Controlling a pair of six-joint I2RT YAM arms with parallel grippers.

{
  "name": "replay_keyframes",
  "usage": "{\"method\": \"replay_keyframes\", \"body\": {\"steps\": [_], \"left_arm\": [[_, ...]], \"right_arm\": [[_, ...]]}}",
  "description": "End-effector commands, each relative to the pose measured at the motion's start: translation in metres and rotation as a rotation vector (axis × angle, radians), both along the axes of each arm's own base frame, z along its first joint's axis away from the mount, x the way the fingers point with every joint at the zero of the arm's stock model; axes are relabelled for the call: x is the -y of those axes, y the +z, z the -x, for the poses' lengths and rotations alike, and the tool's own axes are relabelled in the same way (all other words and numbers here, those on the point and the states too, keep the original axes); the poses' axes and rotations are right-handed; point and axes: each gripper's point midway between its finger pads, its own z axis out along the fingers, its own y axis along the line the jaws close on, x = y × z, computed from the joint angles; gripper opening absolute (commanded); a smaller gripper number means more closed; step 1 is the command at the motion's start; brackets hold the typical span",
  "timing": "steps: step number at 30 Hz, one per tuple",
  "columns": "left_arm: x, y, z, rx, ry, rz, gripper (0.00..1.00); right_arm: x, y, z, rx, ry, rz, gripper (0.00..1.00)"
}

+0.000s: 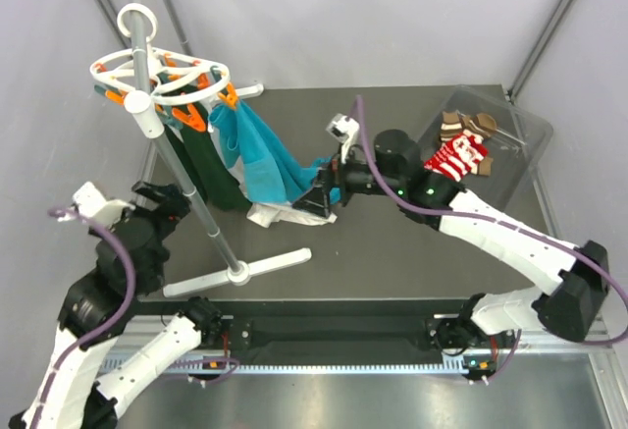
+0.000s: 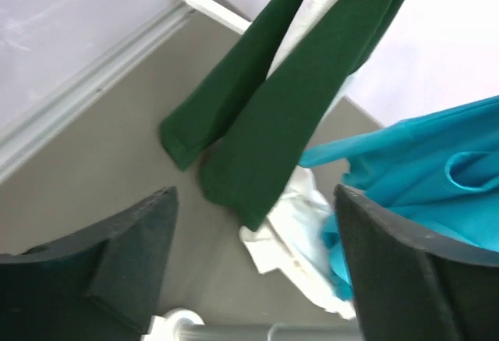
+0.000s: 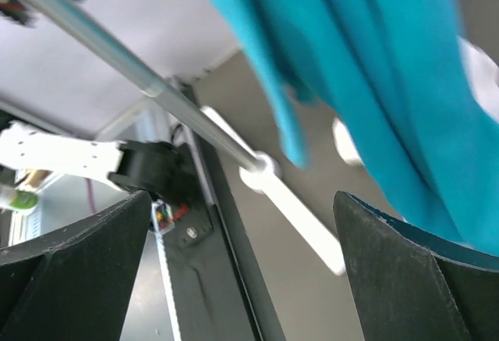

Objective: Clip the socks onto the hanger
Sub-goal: Rotate the hanger at the clothesline.

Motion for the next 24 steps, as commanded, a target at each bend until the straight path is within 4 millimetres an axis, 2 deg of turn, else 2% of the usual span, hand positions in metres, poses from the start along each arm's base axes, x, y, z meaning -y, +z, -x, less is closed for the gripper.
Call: {"method": "replay_keyframes", "body": {"steps": [1,3,5,9,11,13,16,17,18,20,21,23,24], "left_arm": [[-0.008,0.016,-0.005,-0.028,0.06,-0.074,0.83],[0.005,0.023,-0.011,-0.024,-0.022,-0.112,0.69],[0.01,0.03,-0.014,0.003,-0.048,-0.106,0.68],[0.009,0.031,-0.01,0.024,-0.056,-0.09,0.7],[0.008,0.034,-0.006,0.054,-0.058,-0.054,0.71],[-0.003,0.036,0.004,0.099,-0.031,-0.017,0.7],[-0.026,0.044,0.022,0.202,0.047,0.063,0.62],[-0.033,0.048,0.025,0.217,0.071,0.028,0.55],[-0.033,0.055,0.021,0.264,0.083,0.017,0.54],[-0.041,0.052,0.015,0.218,0.155,-0.091,0.56],[-0.035,0.05,0.002,0.172,0.176,-0.139,0.58],[-0.027,0.052,-0.01,0.119,0.164,-0.218,0.6],[-0.015,0.056,-0.024,0.089,0.138,-0.251,0.6]], "right_arm": [[-0.039,0.068,0.008,0.166,0.112,-0.154,1.0],[-0.055,0.075,0.014,0.189,0.15,-0.17,1.0],[-0.07,0.077,0.013,0.193,0.157,-0.18,1.0],[-0.084,0.076,-0.015,0.208,0.054,-0.2,0.98],[-0.093,0.075,-0.03,0.207,0.003,-0.203,0.88],[-0.104,0.074,-0.043,0.212,-0.029,-0.218,0.84],[-0.114,0.071,-0.062,0.197,-0.063,-0.228,0.68],[-0.114,0.071,-0.069,0.178,-0.076,-0.232,0.58],[-0.115,0.071,-0.073,0.173,-0.083,-0.235,0.55],[-0.116,0.07,-0.081,0.166,-0.086,-0.24,0.5],[-0.117,0.07,-0.083,0.168,-0.089,-0.239,0.48],[-0.115,0.074,-0.088,0.172,-0.1,-0.245,0.46],[-0.114,0.072,-0.091,0.171,-0.104,-0.238,0.45]]}}
